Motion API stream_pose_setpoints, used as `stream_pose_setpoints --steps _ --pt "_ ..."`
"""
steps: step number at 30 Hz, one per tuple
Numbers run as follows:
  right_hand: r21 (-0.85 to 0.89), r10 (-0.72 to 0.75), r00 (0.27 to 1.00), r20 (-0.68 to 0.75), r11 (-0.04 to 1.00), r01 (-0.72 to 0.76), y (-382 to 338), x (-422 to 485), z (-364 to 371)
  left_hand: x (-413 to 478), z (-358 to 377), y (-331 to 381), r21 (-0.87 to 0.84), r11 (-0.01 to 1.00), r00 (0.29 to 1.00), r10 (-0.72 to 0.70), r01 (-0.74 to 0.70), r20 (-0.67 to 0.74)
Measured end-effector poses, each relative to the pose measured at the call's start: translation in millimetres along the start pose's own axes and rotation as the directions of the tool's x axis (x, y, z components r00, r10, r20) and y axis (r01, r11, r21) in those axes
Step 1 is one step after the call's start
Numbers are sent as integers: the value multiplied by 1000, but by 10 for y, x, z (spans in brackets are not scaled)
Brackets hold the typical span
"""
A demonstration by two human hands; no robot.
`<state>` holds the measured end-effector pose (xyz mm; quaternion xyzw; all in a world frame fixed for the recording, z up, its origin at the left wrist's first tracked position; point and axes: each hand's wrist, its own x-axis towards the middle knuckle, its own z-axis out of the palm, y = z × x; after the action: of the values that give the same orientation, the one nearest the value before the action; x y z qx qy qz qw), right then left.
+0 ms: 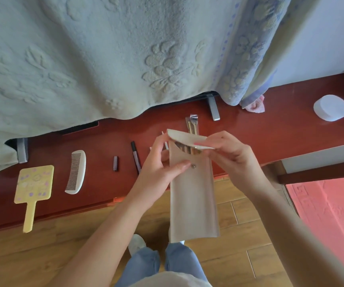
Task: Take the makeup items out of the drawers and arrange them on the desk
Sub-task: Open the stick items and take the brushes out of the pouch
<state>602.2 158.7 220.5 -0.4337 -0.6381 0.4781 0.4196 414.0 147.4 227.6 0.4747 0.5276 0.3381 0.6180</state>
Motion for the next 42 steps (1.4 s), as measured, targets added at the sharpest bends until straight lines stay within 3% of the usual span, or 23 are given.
stream_pose_setpoints --steps 11,18,24,27,30,31,33,35,42 --pt "-96 42 995 89 995 -33 -99 -227 6 -141 22 129 -130 991 999 -1 -3 -34" --pt "-363 -41 996 75 930 66 -113 -359 -19 -217 74 132 -171 983 996 -72 62 -50" --pt "-106 153 983 -99 981 -163 -252 -457 128 -290 144 158 -318 945 994 -98 81 -38" --pt "-56 184 962 -200 978 -199 -227 -477 245 -331 211 185 -242 970 996 -44 25 -73" --pt "145 292 913 -286 955 -259 -241 -476 313 -357 232 186 -193 980 994 18 -39 -109" --pt "228 381 889 -255 917 -327 -250 -478 303 -363 232 187 -186 981 993 27 -48 -115" --pt "338 514 857 -49 816 -470 -228 -472 274 -365 229 179 -187 981 993 37 -58 -116" --pt "343 541 835 95 770 -538 -247 -490 243 -371 241 173 -183 981 993 41 -62 -115" --pt "365 526 849 54 781 -507 -259 -490 233 -366 250 170 -158 984 992 59 -77 -115"
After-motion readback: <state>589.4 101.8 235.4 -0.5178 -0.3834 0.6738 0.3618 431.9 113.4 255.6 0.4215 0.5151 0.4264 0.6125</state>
